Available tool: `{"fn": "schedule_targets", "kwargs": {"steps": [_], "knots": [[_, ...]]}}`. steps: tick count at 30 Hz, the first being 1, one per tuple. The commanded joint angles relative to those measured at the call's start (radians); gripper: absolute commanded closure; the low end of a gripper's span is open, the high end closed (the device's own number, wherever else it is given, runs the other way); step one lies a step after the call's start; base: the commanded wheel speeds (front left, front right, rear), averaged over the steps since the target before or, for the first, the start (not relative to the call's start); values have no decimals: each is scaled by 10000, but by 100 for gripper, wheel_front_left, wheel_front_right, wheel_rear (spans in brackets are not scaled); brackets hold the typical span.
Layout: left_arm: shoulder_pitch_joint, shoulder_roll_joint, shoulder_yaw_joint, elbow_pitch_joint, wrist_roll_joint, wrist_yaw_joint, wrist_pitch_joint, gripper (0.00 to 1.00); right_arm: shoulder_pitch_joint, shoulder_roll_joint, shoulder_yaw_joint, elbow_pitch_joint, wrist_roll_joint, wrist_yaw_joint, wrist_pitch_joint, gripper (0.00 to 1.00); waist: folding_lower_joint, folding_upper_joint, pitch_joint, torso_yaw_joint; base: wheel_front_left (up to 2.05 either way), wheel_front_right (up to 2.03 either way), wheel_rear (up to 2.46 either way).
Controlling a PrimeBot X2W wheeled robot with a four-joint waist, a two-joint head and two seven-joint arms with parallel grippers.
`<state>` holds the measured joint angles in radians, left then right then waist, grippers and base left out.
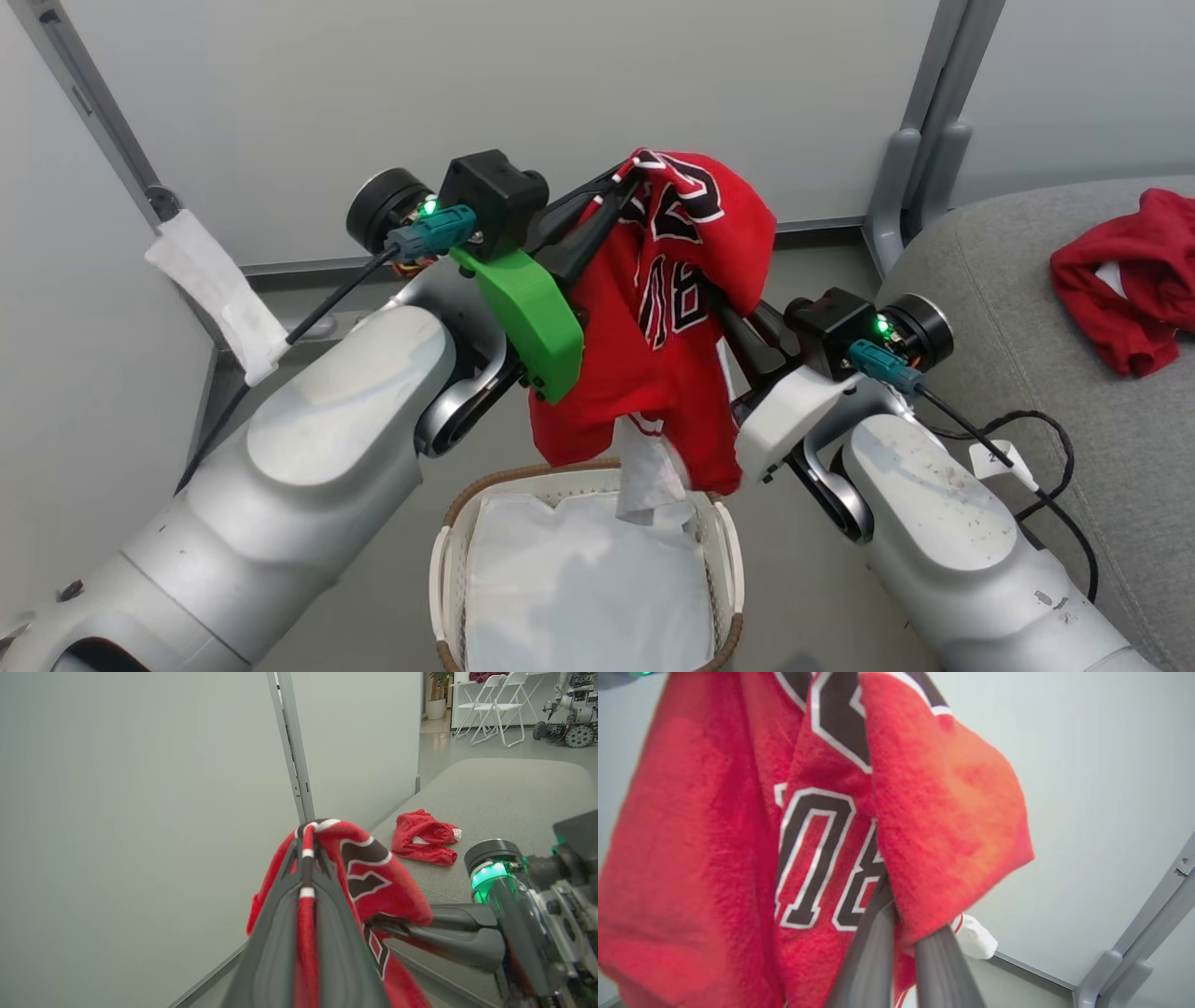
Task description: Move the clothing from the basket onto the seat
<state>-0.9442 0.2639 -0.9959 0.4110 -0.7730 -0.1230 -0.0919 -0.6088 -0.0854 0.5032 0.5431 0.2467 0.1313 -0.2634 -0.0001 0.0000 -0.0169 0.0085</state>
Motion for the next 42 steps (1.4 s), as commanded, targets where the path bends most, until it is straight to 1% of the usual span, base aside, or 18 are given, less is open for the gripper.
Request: {"fn": "schedule_targets", "kwargs": {"steps": [1,7,9,10,11,12,19,24,29,33,36,42], "knots": [[205,121,72,74,-87,78,-49,100,-97,-109,-54,-64,10,-11,-20,100,1,0,21,-25,0,0,0],[582,320,173,420,-234,195,-255,100,-151,-275,-243,-231,-31,-11,-20,100,1,0,80,-133,0,0,0],[696,327,172,531,-242,229,-362,76,-163,-336,-316,-284,-55,-11,-20,100,1,0,92,-172,0,0,0],[765,329,161,599,-239,251,-444,58,-167,-363,-369,-308,-69,-11,-20,100,1,0,100,-188,0,0,0],[828,324,154,643,-231,267,-502,34,-175,-385,-425,-326,-83,-11,-20,100,1,0,107,-202,0,0,0],[918,291,143,684,-246,288,-581,0,-175,-408,-488,-345,-100,-11,-20,100,1,0,116,-216,0,0,0],[1546,35,-58,1017,-222,356,-1039,0,-144,-552,-948,-435,-264,-11,-19,100,1,0,175,-279,0,0,0],[2099,-262,-328,1261,-115,343,-1302,0,4,-742,-1318,-505,-442,-11,-19,100,1,0,223,-332,0,0,0],[2528,-477,-557,1453,-25,319,-1462,0,80,-956,-1594,-565,-565,-11,-19,100,1,0,290,-530,0,0,0],[2718,-654,-633,1554,56,302,-1562,0,110,-1167,-1815,-658,-647,-11,-21,100,1,0,393,-851,0,0,0],[2829,-784,-651,1584,139,314,-1640,0,104,-1271,-1929,-755,-707,-11,-21,100,1,0,489,-1222,0,0,0],[2782,-955,-633,1434,415,352,-1708,0,43,-1387,-2093,-1035,-783,-11,-19,100,1,0,774,-2144,0,0,0]]}}
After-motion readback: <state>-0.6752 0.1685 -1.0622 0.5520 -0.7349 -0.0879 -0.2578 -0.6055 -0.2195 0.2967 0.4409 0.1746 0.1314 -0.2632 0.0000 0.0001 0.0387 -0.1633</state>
